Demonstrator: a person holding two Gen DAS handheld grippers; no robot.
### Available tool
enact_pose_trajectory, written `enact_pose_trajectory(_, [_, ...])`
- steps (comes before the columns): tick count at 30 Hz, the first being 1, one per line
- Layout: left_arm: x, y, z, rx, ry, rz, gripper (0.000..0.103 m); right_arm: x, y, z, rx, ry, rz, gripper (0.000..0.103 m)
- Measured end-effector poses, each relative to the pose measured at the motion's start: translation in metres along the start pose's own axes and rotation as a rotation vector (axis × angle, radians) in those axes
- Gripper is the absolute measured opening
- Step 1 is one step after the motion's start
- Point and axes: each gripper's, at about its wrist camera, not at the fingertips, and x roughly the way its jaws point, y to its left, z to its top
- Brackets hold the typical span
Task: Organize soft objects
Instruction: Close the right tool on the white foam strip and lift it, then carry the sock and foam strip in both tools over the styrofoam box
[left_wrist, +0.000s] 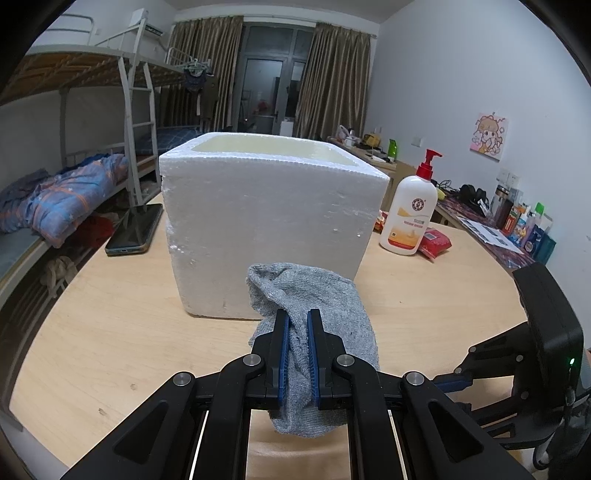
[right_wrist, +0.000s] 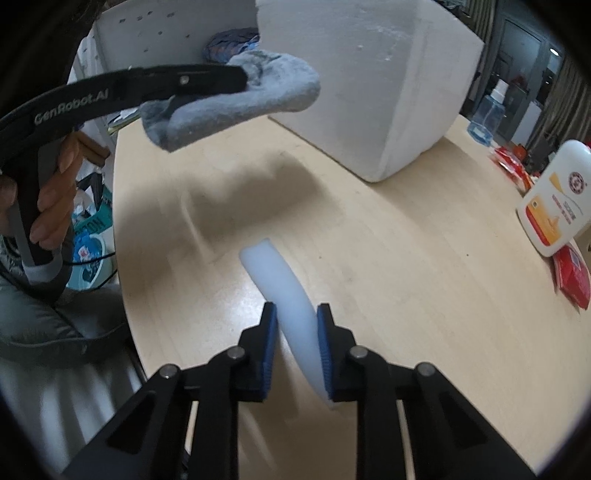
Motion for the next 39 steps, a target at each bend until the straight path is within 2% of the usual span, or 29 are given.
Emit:
enact_pose_trajectory(7, [-0.004,0.000,0.001,0.002,-0.012,0.001,0.010,-0.014,-0.004,-0.006,0.064,-0.082,0.044,0.023])
enact_pose_trajectory(19, [-0.019,-0.005,0.006,0.018,-0.062,-0.006,0.010,-0.060,-0.011,-0.010,0.176,-0.286,-0.002,0.023])
enact_pose_trajectory(24, [-0.030,-0.010,0.009,0.025,-0.094,-0.022,0.010,-0.088,-0.010,-0.012,0.238,-0.401,-0.051,0.023])
enact_pose_trajectory(29, [-0.040,-0.016,0.013,0.026,-0.135,-0.027,0.010,-0.122,-0.002,-0.021,0.360,-0.571,-0.233,0.023])
enact_pose_trajectory(32, [-0.045,-0.022,0.015,0.039,-0.155,-0.031,0.010,-0.133,0.000,-0.031,0.432,-0.655,-0.302,0.023])
enact_pose_trajectory(39, [-0.053,-0.033,0.017,0.071,-0.180,-0.051,0.010,-0.129,-0.011,-0.041,0.510,-0.671,-0.299,0.023])
